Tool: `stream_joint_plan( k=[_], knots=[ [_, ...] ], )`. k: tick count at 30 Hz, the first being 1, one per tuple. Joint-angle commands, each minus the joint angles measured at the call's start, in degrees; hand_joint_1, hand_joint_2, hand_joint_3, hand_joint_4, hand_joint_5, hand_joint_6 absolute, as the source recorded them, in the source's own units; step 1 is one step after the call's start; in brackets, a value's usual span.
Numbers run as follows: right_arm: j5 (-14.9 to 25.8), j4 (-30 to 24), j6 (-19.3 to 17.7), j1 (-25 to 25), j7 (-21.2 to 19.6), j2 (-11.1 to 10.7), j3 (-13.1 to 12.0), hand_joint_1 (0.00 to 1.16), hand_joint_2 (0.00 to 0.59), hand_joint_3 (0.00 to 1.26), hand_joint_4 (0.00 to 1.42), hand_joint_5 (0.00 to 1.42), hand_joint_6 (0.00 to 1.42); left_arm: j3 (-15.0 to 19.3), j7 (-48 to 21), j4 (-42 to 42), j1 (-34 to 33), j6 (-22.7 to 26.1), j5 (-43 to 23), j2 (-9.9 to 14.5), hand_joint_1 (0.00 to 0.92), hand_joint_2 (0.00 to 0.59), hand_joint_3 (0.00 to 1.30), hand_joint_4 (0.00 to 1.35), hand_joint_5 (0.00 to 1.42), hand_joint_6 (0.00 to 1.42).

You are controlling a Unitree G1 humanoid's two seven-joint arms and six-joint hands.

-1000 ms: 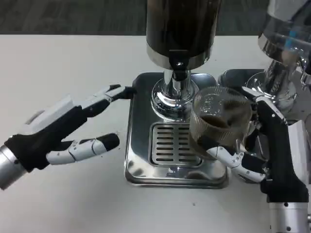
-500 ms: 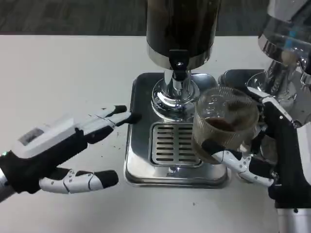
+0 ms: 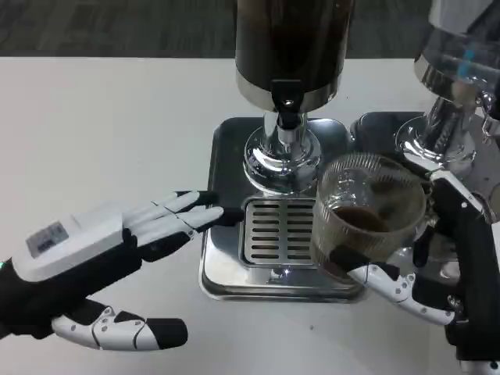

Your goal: Grasp the cup under the faucet to collect the drink, then remove the cup.

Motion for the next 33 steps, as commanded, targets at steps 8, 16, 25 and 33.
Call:
stream_joint_plan(
  k=[8,16,25,33],
  knots=[
    [2.6,-7.7,-1.5,4.7,2.5,0.8,-1.1,0.88,0.155,0.63,0.70,0.90,1.25,-0.7,-0.1,-3.9,4.0,-1.6,-1.9,3.9,0.000,0.162,0.05,0.00,0.00,0.01],
    [1.6,-12.2,-0.9,8.5,3.6,2.7,-0.3,0.87,0.161,0.64,0.71,0.91,1.25,-1.0,-0.1,-6.6,6.2,-1.2,-3.2,4.6,0.000,0.161,0.06,0.00,0.00,0.01],
    [1.4,-15.4,0.4,10.6,5.2,3.9,-0.1,0.87,0.163,0.64,0.71,0.91,1.25,-1.0,0.1,-7.3,7.2,-0.8,-3.8,4.9,0.000,0.161,0.07,0.00,0.00,0.01],
    [2.2,-15.3,1.0,10.0,6.2,3.8,-0.8,0.87,0.164,0.64,0.71,0.91,1.25,-1.0,0.1,-7.4,7.2,-0.5,-4.0,4.8,0.000,0.161,0.07,0.00,0.00,0.01]
  ],
)
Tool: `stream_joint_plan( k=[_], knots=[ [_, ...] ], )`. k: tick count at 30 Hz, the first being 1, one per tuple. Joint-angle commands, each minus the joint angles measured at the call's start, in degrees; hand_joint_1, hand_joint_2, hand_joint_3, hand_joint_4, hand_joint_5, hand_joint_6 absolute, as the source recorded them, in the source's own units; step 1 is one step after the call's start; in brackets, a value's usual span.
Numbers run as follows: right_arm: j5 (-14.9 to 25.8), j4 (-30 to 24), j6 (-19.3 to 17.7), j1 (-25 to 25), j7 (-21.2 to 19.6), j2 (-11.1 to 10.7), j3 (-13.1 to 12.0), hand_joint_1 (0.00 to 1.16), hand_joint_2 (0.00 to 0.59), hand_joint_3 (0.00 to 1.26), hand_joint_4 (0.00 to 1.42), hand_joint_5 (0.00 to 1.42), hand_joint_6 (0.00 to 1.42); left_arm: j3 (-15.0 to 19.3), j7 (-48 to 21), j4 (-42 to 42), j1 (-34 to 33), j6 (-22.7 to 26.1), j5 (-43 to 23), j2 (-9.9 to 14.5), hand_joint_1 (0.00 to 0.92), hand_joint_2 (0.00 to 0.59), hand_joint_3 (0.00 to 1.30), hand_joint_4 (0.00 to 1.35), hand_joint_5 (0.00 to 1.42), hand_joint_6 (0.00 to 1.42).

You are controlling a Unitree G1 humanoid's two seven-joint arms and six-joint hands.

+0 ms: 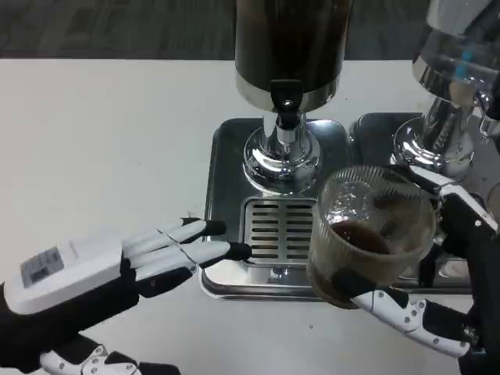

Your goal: Grasp the cup under the faucet to collect the drink, then remove the cup.

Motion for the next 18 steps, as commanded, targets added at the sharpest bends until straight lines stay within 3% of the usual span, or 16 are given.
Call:
stream_joint_plan(
  k=[1,18],
  knots=[
    [1.4,-1.9,-0.3,-0.9,-0.1,0.4,-0.7,0.87,0.164,0.64,0.72,0.91,1.25,-0.2,0.1,-0.6,0.6,0.5,-1.1,0.7,0.000,0.162,0.08,0.00,0.00,0.01],
    [2.4,-0.2,-1.5,-1.4,0.6,0.1,-1.9,0.87,0.154,0.65,0.72,0.92,1.26,-0.2,-0.3,-0.3,0.0,1.1,-1.6,0.7,0.000,0.162,0.08,0.00,0.00,0.01]
  ],
)
